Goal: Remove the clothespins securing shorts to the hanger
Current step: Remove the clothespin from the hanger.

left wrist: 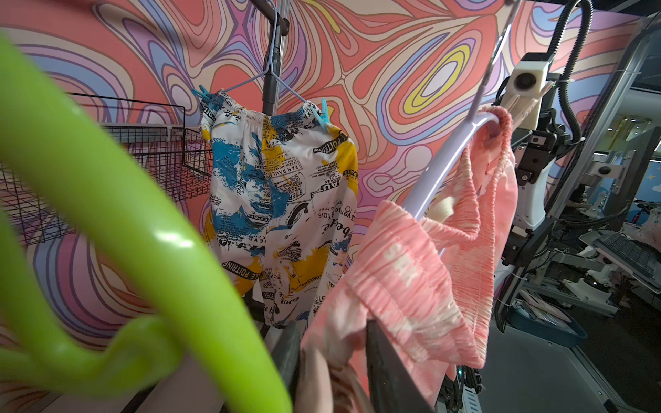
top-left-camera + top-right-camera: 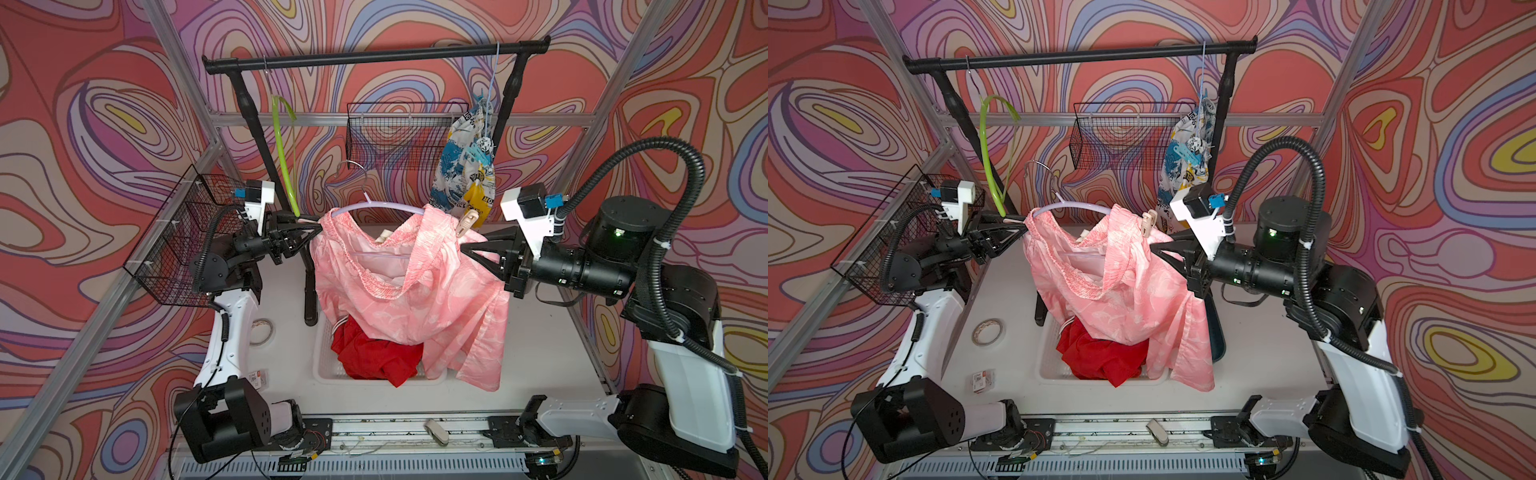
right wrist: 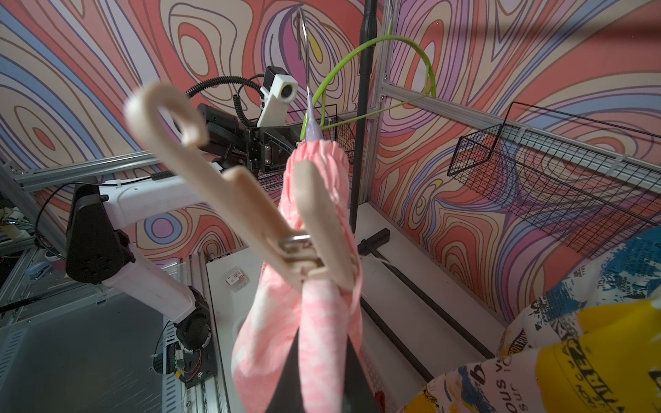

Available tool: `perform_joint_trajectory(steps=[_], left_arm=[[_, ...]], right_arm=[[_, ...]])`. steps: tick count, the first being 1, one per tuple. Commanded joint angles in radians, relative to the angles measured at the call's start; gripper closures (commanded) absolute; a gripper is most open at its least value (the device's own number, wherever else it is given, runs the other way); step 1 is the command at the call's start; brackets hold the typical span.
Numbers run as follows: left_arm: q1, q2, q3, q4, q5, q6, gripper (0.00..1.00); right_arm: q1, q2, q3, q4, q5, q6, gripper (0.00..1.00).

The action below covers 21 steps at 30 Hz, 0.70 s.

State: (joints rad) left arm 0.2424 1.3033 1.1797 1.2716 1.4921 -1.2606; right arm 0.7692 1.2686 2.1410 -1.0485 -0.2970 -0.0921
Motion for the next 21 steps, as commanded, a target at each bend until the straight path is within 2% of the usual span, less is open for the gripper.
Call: perform_joint_trajectory(steps=[1, 7, 14, 17, 21], left_arm=[[0.001, -0.036, 0.018, 0.086, 0.012, -0.027, 0.79], [0.016, -0.057, 0.022, 0.087, 0.017, -0.035, 0.99], [0.102, -0.113, 0.041, 0.013, 0.016, -0.025, 1.0], [0.131, -0.161, 0.041, -0.118, 0.019, 0.065, 1.0], [0.163, -0.235, 0.041, -0.483, 0.02, 0.318, 1.0]], right_arm=[[0.004, -0.01, 0.003, 0.089, 0.001, -0.021, 1.0], [0.003, -0.009, -0.01, 0.09, 0.002, -0.018, 1.0], [0.004, 0.011, -0.031, 0.041, 0.061, -0.026, 1.0], [0.003, 0.003, -0.06, 0.042, 0.094, -0.03, 1.0], [0.003, -0.01, -0.079, 0.047, 0.145, -0.034, 1.0]])
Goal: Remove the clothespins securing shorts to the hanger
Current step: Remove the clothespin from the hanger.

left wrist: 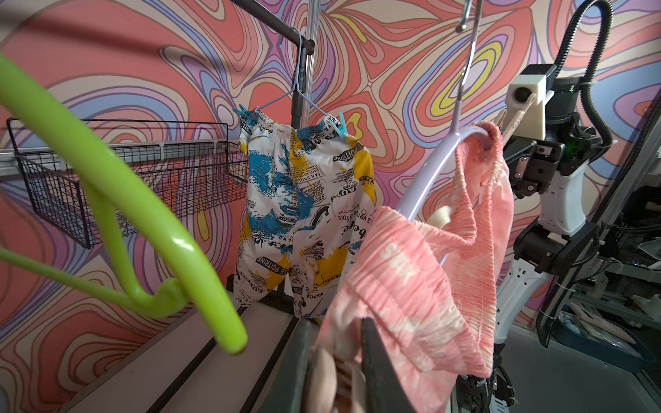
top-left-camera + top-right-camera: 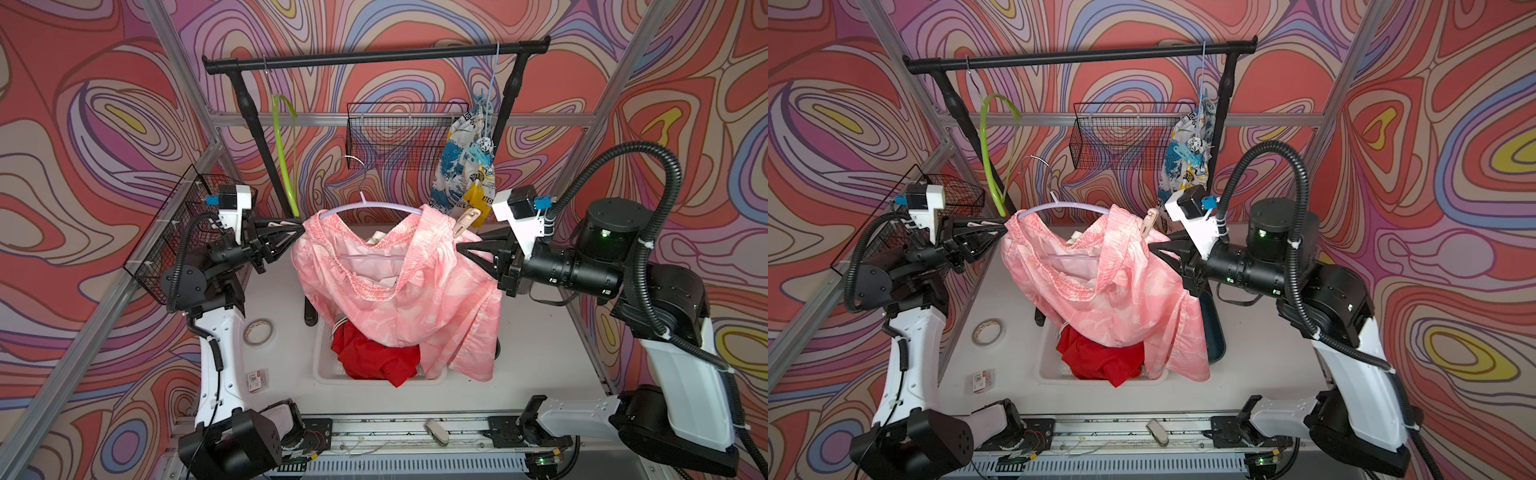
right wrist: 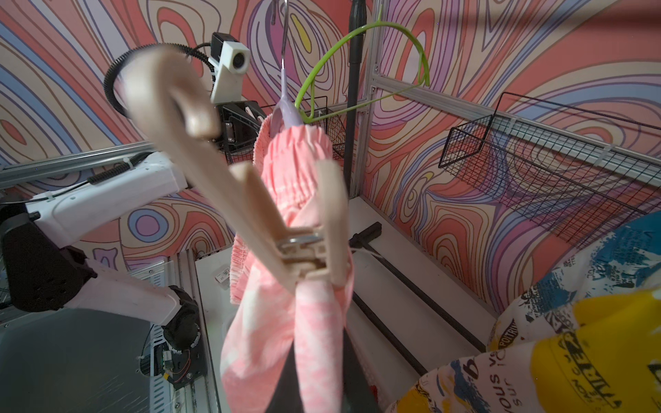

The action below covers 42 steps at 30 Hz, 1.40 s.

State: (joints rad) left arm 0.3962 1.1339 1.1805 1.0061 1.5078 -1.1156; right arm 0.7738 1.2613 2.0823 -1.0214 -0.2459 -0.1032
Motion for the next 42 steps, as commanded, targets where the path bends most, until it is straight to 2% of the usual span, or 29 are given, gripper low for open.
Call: perform_joint_trajectory(steps=[1, 2, 5, 8, 13, 15, 21, 27, 34, 38, 42], left_arm=[[0.01, -0.075, 0.042, -0.296, 0.004, 0.223, 1.0], [0.01, -0.076, 0.041, -0.322, 0.003, 0.239, 1.0], [0.01, -0.063, 0.028, -0.243, -0.024, 0.169, 1.0], [0.01, -0.043, 0.053, -0.241, -0.043, 0.132, 1.0], [0.007, -0.015, 0.048, 0.076, -0.041, -0.115, 0.86], [-0.004, -0.004, 0.057, 0.133, -0.027, -0.166, 0.85], [-0.047, 0.003, 0.059, 0.142, 0.008, -0.183, 0.7], [-0.074, 0.002, 0.067, 0.144, 0.024, -0.187, 0.63], [-0.08, -0.014, 0.044, 0.125, 0.031, -0.166, 0.7], [-0.08, -0.026, 0.035, 0.068, 0.028, -0.114, 0.87], [-0.08, -0.026, 0.04, 0.066, 0.024, -0.112, 0.98]], right_arm=[[-0.002, -0.007, -0.022, 0.021, 0.092, -0.023, 1.0], [-0.001, -0.011, -0.024, 0.023, 0.09, -0.023, 1.0], [-0.002, -0.019, -0.026, 0.029, 0.089, -0.02, 1.0], [-0.001, -0.02, -0.033, 0.032, 0.075, -0.018, 1.0], [-0.002, -0.039, -0.082, 0.087, 0.012, 0.005, 1.0], [-0.001, -0.046, -0.09, 0.103, -0.006, 0.012, 1.0], [-0.001, -0.075, -0.117, 0.16, -0.059, 0.034, 1.0], [-0.001, -0.094, -0.143, 0.202, -0.099, 0.056, 1.0], [-0.002, -0.118, -0.154, 0.234, -0.091, 0.06, 1.0], [-0.001, -0.128, -0.157, 0.247, -0.093, 0.06, 1.0], [-0.001, -0.125, -0.16, 0.241, -0.077, 0.055, 1.0]])
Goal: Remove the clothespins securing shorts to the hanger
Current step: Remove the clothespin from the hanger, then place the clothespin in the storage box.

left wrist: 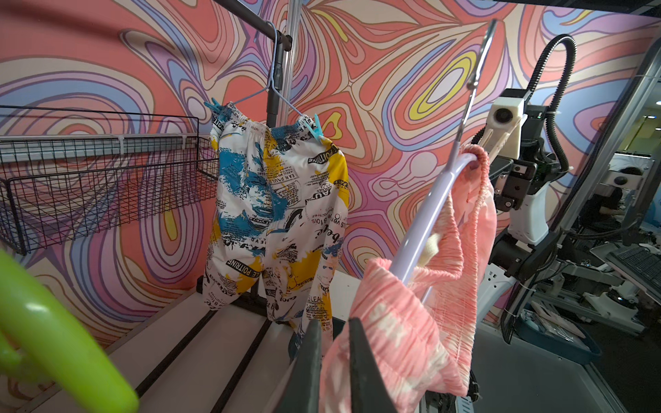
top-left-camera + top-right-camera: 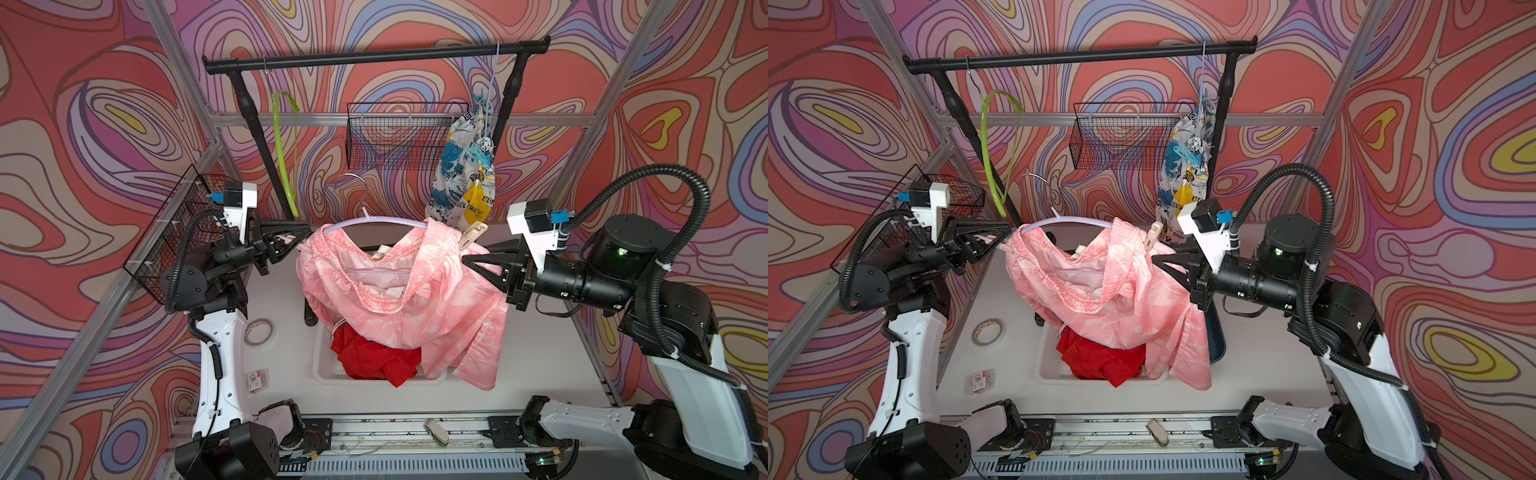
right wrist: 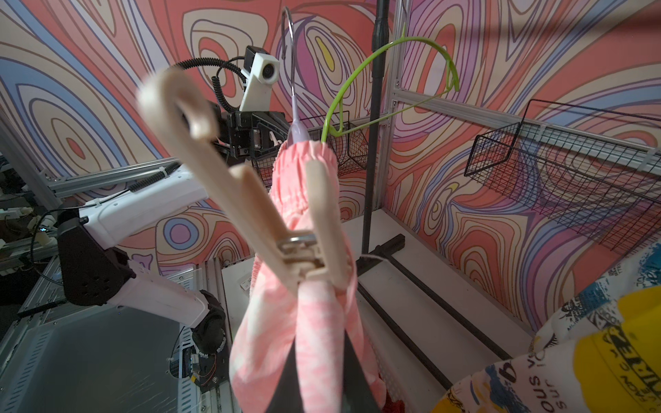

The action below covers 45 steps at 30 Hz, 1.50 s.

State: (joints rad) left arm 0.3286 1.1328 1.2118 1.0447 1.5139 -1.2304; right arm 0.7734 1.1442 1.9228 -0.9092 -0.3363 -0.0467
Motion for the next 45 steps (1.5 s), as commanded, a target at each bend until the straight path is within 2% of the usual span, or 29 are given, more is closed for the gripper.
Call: perform_joint_trajectory(steps=[1, 7, 11, 14, 20, 24, 26, 27, 28, 29, 30, 31, 32, 33, 36, 39, 42, 43, 45], left_arm=[[-0.013, -0.024, 0.012, 0.026, 0.018, 0.003, 1.0], [-0.009, -0.043, 0.012, -0.063, 0.016, 0.073, 1.0], [0.052, -0.082, 0.054, -0.212, 0.008, 0.172, 1.0], [0.076, -0.095, 0.121, -0.322, 0.035, 0.227, 1.0], [0.13, -0.049, 0.225, -0.377, 0.038, 0.212, 1.0], [0.105, -0.034, 0.217, -0.197, 0.003, 0.044, 1.0], [0.059, -0.062, 0.195, -0.214, -0.008, 0.044, 1.0], [0.028, -0.091, 0.18, -0.298, -0.029, 0.096, 1.0], [-0.01, -0.128, 0.168, -0.451, -0.052, 0.209, 1.0], [-0.038, -0.163, 0.174, -0.655, -0.087, 0.372, 1.0], [-0.086, -0.209, 0.222, -1.078, -0.171, 0.672, 1.0], [-0.163, -0.23, 0.306, -1.488, -0.304, 0.975, 1.0], [-0.247, -0.231, 0.356, -1.673, -0.404, 1.099, 1.0], [-0.336, -0.235, 0.386, -1.779, -0.482, 1.158, 1.0], [-0.502, -0.299, 0.328, -1.761, -0.607, 1.122, 1.0], [-0.584, -0.347, 0.264, -1.766, -0.652, 1.097, 1.0], [-0.661, -0.378, 0.133, -1.691, -0.669, 1.028, 1.0], [-0.708, -0.375, 0.096, -1.682, -0.692, 1.022, 1.0], [-0.903, -0.357, 0.037, -1.681, -0.848, 1.06, 1.0]], right_arm=[[-0.001, -0.008, -0.002, 0.127, 0.017, -0.002, 1.0], [-0.002, -0.004, -0.002, 0.121, 0.057, -0.019, 1.0], [-0.002, 0.025, 0.03, 0.041, 0.186, -0.07, 1.0], [-0.001, 0.067, 0.031, 0.008, 0.22, -0.093, 1.0], [-0.003, 0.143, 0.078, -0.01, 0.297, -0.145, 1.0], [-0.002, 0.179, 0.118, 0.026, 0.234, -0.134, 1.0], [-0.002, 0.218, 0.148, 0.055, 0.174, -0.121, 1.0], [-0.003, 0.253, 0.173, 0.062, 0.143, -0.11, 1.0], [-0.003, 0.294, 0.21, 0.059, 0.112, -0.102, 1.0], [-0.002, 0.329, 0.245, 0.052, 0.084, -0.094, 1.0], [-0.002, 0.366, 0.281, 0.046, 0.053, -0.081, 1.0], [-0.003, 0.395, 0.311, 0.04, 0.03, -0.071, 1.0], [-0.002, 0.411, 0.328, 0.039, 0.013, -0.062, 1.0], [-0.002, 0.42, 0.335, 0.044, -0.003, -0.056, 1.0], [-0.003, 0.41, 0.327, 0.059, -0.025, -0.049, 1.0], [-0.003, 0.387, 0.295, 0.075, -0.036, -0.043, 1.0], [-0.002, 0.377, 0.272, 0.084, -0.048, -0.035, 1.0], [-0.002, 0.377, 0.267, 0.09, -0.05, -0.033, 1.0], [-0.002, 0.376, 0.255, 0.102, -0.059, -0.026, 1.0]])
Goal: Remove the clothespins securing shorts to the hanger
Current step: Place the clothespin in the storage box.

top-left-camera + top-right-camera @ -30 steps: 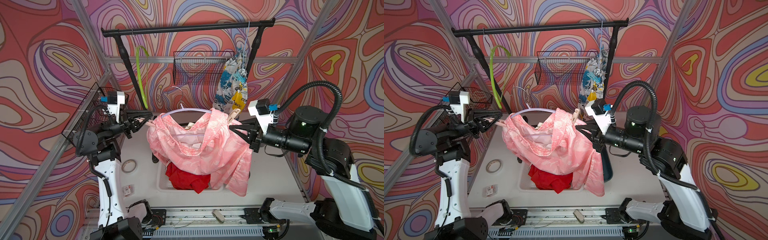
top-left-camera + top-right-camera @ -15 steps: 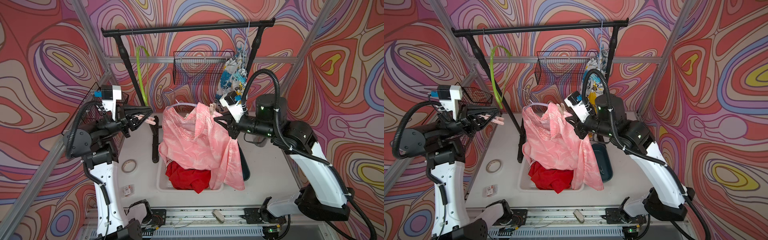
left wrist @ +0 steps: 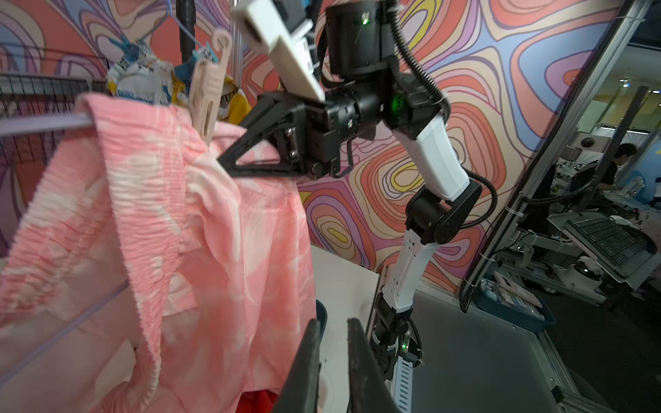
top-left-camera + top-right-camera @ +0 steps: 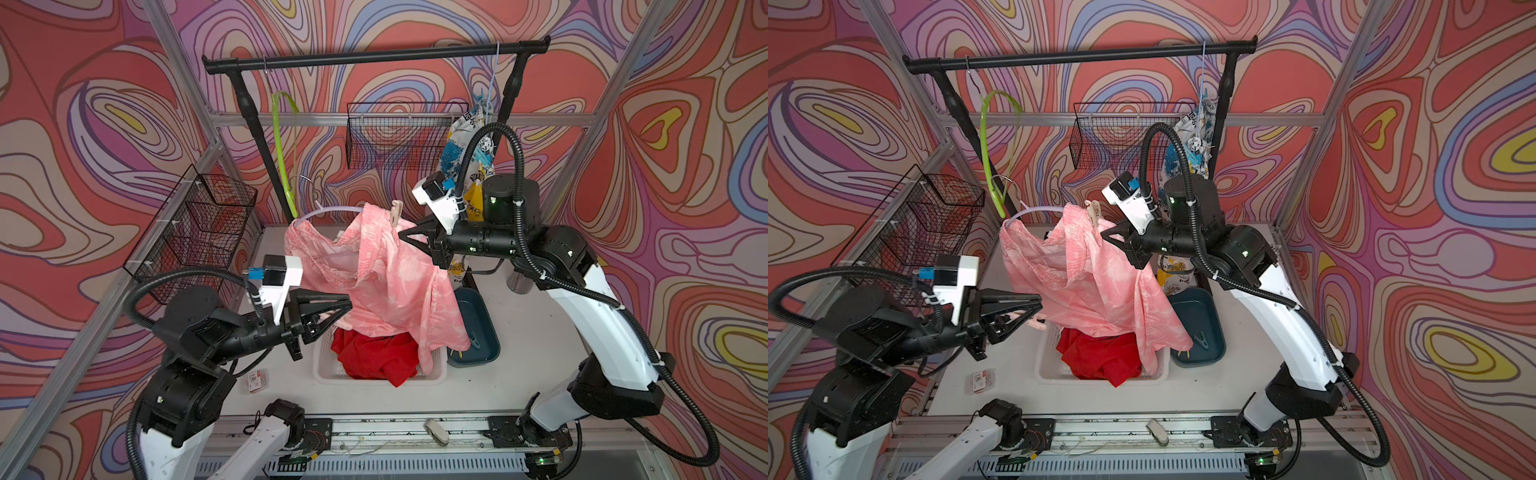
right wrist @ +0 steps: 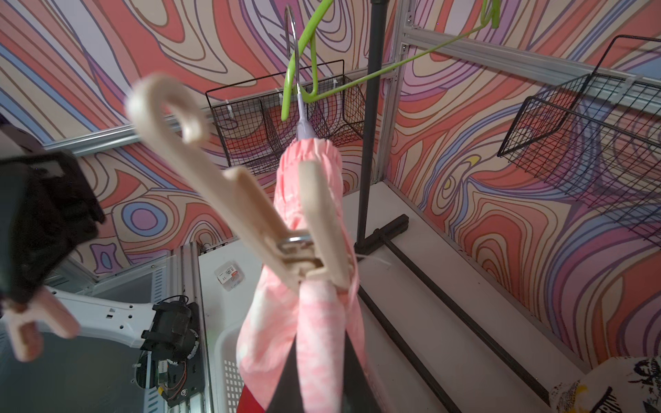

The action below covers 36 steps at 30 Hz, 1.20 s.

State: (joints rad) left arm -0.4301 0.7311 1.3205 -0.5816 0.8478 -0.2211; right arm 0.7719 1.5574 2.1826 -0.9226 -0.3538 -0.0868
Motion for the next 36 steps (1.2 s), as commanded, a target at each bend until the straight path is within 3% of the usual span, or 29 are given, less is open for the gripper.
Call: perform_joint_trajectory(steps=[1, 3, 4, 10, 13, 20, 25, 28, 30, 36], left_arm=[[-0.245, 0.063, -0.085, -0.056, -0.272, 0.077, 1.0], [-0.439, 0.144, -0.073, -0.075, -0.45, 0.134, 1.0], [-0.487, 0.189, -0.056, -0.081, -0.485, 0.148, 1.0], [-0.663, 0.459, -0.043, 0.108, -0.566, 0.139, 1.0], [-0.779, 0.624, -0.035, 0.226, -0.671, 0.173, 1.0], [-0.795, 0.927, -0.033, 0.547, -0.86, 0.048, 1.0], [-0.794, 1.118, 0.123, 0.519, -0.99, 0.074, 0.99], [-0.793, 1.201, 0.21, 0.466, -1.044, 0.07, 0.85], [-0.793, 1.218, 0.223, 0.459, -1.064, 0.068, 0.54], [-0.793, 1.222, 0.254, 0.371, -1.165, 0.074, 0.44]], right_arm=[[0.0, -0.034, -0.006, 0.119, -0.046, 0.015, 1.0], [-0.001, -0.033, -0.017, 0.132, -0.05, 0.018, 1.0], [-0.001, -0.033, -0.024, 0.141, -0.05, 0.018, 1.0], [-0.006, -0.01, -0.036, 0.143, -0.031, 0.007, 1.0], [-0.018, 0.006, -0.043, 0.15, -0.033, 0.01, 1.0], [-0.054, 0.013, -0.059, 0.163, -0.049, 0.029, 1.0], [-0.056, -0.004, -0.087, 0.174, -0.056, 0.029, 1.0], [-0.056, -0.024, -0.105, 0.175, -0.084, 0.025, 1.0], [-0.056, -0.044, -0.118, 0.174, -0.093, 0.015, 1.0], [-0.056, -0.072, -0.155, 0.186, -0.112, 0.008, 1.0]])
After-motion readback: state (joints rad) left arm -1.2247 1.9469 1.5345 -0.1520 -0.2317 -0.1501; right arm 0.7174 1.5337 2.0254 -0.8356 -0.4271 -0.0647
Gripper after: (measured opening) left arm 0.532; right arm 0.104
